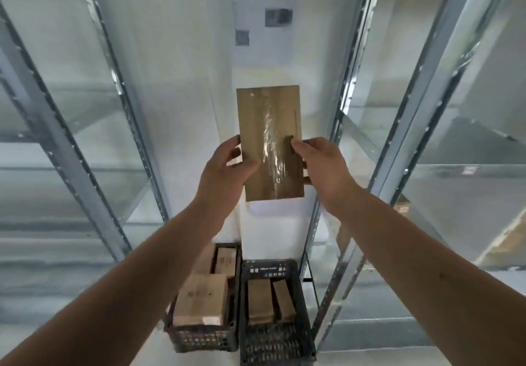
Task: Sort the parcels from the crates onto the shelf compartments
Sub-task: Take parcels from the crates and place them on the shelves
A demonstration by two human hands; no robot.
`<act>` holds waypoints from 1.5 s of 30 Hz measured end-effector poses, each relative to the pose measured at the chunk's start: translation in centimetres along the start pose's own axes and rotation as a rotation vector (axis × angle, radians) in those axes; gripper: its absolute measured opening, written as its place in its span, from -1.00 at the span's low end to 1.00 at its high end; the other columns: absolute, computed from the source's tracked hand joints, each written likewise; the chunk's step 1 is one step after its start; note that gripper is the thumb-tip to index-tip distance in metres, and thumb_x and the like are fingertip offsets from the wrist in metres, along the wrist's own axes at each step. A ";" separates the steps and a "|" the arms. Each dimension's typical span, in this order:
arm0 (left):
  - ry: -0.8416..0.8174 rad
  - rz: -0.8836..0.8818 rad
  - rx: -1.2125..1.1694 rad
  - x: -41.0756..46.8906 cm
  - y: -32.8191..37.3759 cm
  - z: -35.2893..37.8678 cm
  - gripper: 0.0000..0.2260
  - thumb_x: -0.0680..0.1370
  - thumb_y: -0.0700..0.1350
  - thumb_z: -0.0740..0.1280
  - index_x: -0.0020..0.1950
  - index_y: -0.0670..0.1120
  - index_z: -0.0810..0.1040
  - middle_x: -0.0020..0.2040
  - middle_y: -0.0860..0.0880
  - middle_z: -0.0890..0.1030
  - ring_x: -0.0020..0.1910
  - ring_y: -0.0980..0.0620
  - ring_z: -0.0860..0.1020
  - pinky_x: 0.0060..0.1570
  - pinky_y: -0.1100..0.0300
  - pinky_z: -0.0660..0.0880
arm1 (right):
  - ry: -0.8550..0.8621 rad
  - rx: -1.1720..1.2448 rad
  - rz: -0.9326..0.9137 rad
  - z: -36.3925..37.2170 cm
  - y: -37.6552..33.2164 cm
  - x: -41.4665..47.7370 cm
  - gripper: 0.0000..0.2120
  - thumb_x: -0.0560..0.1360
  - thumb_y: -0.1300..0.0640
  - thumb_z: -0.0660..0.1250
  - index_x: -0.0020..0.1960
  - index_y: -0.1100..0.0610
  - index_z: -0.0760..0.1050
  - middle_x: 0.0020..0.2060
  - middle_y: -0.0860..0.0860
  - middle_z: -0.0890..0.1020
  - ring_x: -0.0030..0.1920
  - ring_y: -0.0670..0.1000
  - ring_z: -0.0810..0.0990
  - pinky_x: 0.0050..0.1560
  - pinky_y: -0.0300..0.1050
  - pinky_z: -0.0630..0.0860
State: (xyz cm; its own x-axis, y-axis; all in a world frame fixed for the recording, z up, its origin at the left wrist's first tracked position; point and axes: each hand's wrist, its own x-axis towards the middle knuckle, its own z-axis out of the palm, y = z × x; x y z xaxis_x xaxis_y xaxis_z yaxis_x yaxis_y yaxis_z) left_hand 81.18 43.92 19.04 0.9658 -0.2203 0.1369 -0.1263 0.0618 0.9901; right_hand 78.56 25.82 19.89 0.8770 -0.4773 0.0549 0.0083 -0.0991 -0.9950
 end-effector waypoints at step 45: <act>-0.084 0.199 -0.110 2.2 14.2 -4.8 -0.55 0.74 0.21 0.09 0.23 0.04 0.71 0.14 0.06 0.75 0.21 -0.05 0.67 0.41 -0.10 0.51 | -0.100 0.151 -0.234 -1.3 -15.6 -3.1 -0.47 0.70 -0.31 0.11 0.35 0.03 0.61 0.04 0.05 0.75 0.08 0.11 0.74 0.11 0.13 0.70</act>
State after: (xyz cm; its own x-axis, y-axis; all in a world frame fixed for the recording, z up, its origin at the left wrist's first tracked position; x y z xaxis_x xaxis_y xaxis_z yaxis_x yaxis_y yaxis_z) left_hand 82.65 49.02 33.23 0.9014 -0.2732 0.3360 -0.2825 0.2170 0.9344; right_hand 75.08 27.69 35.39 0.8859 -0.3672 0.2835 0.2809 -0.0619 -0.9577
